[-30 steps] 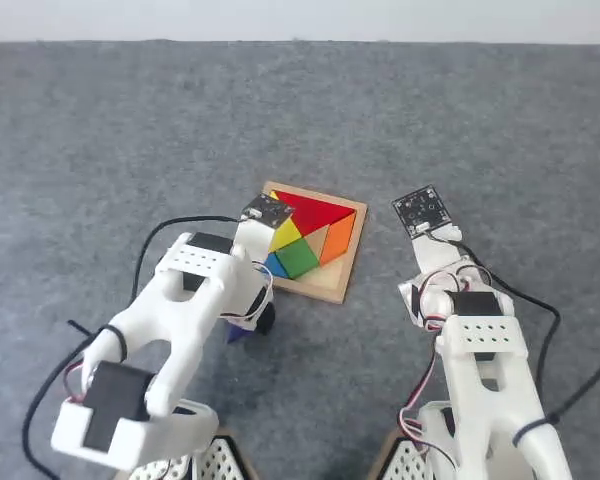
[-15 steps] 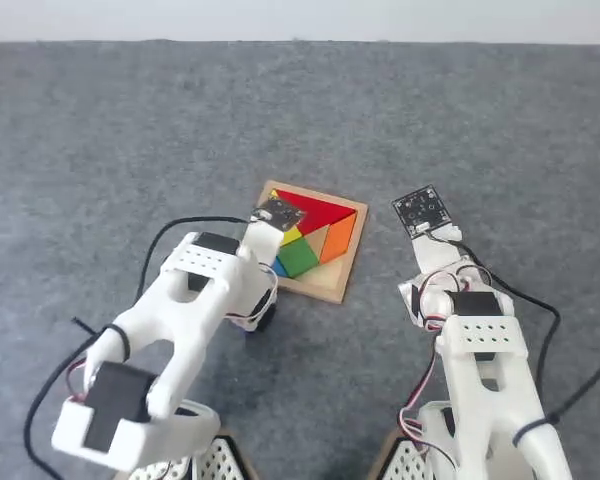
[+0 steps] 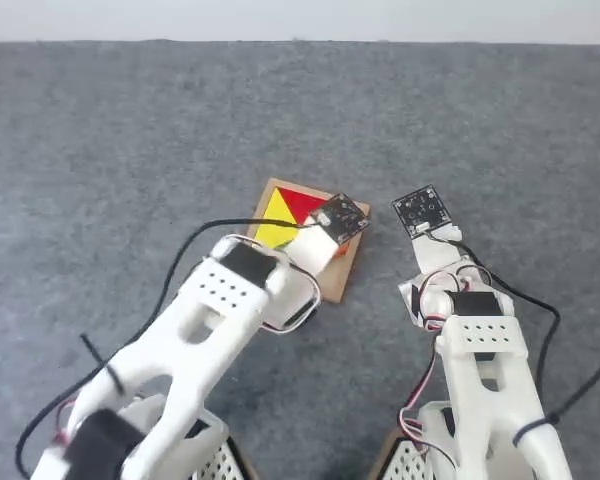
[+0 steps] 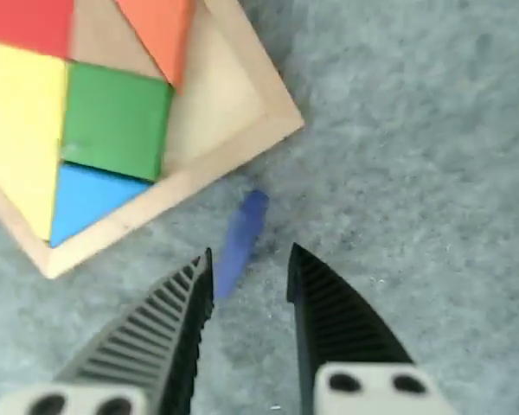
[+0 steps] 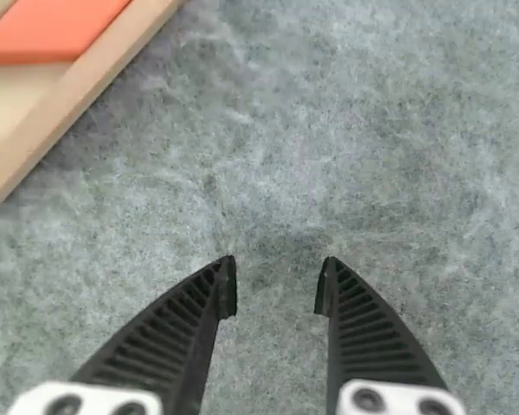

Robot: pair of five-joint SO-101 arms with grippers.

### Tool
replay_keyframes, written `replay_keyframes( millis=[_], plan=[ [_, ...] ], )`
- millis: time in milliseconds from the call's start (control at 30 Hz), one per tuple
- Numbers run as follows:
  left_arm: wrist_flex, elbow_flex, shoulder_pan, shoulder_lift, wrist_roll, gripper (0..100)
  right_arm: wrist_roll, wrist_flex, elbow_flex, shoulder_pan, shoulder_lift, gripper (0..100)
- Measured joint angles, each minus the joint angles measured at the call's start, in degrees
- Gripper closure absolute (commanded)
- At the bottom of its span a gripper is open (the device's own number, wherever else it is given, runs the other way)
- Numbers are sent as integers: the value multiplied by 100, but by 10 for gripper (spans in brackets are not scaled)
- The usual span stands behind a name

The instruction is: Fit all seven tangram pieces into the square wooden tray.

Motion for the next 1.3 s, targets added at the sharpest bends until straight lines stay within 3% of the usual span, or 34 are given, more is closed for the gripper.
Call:
replay_keyframes(
  millis=[133, 333, 467, 867, 1300],
  plan=[
    [97, -9, -237, -545, -97, 853, 0, 0, 0, 0, 0, 836],
    [185, 123, -1178, -774, -114, 753, 9, 0, 0, -9, 0, 836],
    [-70, 668, -1275, -774, -492, 751, 9, 0, 0, -44, 0, 836],
    [-888, 1231, -1020, -756, -589, 750, 70, 0, 0, -53, 0, 836],
    [-1530, 484, -1020, 1582, -633, 756, 70, 0, 0, -53, 0, 836]
  ],
)
